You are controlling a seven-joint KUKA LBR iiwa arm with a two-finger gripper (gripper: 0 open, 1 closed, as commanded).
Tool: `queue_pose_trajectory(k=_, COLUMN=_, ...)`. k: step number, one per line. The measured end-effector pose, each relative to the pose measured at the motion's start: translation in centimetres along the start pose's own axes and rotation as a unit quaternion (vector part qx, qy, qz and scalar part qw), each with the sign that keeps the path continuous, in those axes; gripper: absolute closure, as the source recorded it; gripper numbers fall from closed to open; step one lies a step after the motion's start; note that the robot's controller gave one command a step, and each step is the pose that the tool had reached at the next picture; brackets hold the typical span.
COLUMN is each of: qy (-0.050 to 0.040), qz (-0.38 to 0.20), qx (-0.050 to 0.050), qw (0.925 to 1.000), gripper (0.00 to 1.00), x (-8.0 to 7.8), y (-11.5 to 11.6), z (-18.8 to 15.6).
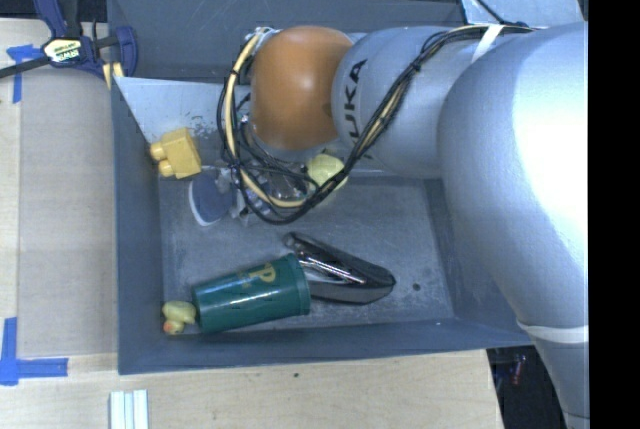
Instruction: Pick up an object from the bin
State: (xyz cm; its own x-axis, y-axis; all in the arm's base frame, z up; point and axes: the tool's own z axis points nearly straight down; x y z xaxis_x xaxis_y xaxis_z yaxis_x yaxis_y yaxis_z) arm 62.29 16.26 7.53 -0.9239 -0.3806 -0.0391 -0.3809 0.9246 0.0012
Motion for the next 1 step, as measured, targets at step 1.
queue_pose_trajectory(k=1, qy=-0.0093, qz=-0.003, qx=-0.001, qw=1.0000, gripper=1.00, x=2.10, y=-0.62, z=-0.11)
